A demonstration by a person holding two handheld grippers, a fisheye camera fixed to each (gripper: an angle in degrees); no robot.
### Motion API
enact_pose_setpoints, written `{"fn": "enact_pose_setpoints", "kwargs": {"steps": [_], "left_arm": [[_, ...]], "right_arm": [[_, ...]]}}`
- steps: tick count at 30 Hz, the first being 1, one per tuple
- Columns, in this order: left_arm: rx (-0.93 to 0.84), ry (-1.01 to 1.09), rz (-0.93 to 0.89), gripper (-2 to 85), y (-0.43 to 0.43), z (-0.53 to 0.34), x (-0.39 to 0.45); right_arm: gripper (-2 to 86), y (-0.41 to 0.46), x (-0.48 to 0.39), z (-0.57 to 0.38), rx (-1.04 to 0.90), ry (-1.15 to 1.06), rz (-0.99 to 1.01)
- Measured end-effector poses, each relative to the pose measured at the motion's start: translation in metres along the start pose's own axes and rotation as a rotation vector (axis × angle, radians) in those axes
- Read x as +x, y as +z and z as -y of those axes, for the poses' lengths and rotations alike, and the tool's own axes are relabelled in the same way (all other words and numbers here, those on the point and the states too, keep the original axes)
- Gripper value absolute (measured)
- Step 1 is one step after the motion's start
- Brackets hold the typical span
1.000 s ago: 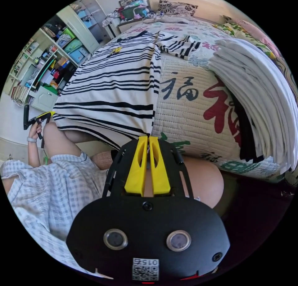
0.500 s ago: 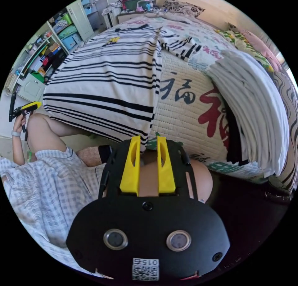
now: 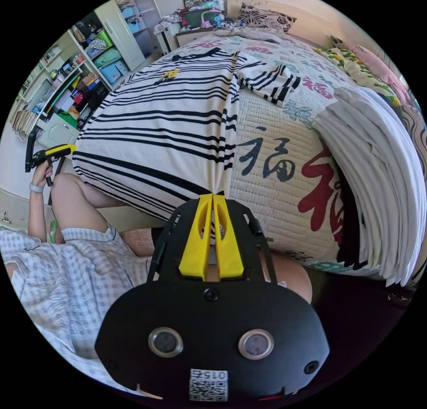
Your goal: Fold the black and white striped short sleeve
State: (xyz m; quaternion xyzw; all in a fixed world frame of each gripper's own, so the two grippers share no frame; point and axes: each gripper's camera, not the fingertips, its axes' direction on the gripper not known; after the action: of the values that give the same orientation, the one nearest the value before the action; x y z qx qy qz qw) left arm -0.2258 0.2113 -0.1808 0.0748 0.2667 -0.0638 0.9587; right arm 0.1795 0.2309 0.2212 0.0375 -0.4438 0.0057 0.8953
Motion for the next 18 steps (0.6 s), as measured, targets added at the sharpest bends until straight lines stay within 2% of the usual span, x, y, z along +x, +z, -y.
{"fn": "enact_pose_setpoints", "kwargs": {"steps": [4, 7, 12, 14, 16, 18], "left_arm": [[-0.029, 0.025, 0.028, 1.9, 0.007, 0.005, 0.005], [-0.027, 0.015, -0.011, 4.3, -0.003, -0.001, 0.001], [0.215, -0.042, -0.116, 7.7, -0.05, -0.005, -0.015], [0.286, -0.026, -0.123, 7.6, -0.056, 0.008, -0.011], [0.274, 0.004, -0.123, 7.3, -0.047, 0.031, 0.0], [0.182, 0.07, -0.105, 6.7, -0.018, 0.067, 0.021]], "right_arm": [[-0.3, -0.001, 0.003, 0.009, -0.036, -0.02, 0.002], [2.7, -0.022, 0.019, 0.005, 0.019, 0.011, 0.096], [6.8, -0.082, 0.062, 0.006, 0.355, 0.149, 0.048], [7.1, -0.084, 0.077, 0.025, 0.404, 0.18, 0.049], [7.6, -0.077, 0.093, 0.053, 0.396, 0.217, 0.072], [8.9, -0.058, 0.112, 0.095, 0.356, 0.267, 0.114]]}}
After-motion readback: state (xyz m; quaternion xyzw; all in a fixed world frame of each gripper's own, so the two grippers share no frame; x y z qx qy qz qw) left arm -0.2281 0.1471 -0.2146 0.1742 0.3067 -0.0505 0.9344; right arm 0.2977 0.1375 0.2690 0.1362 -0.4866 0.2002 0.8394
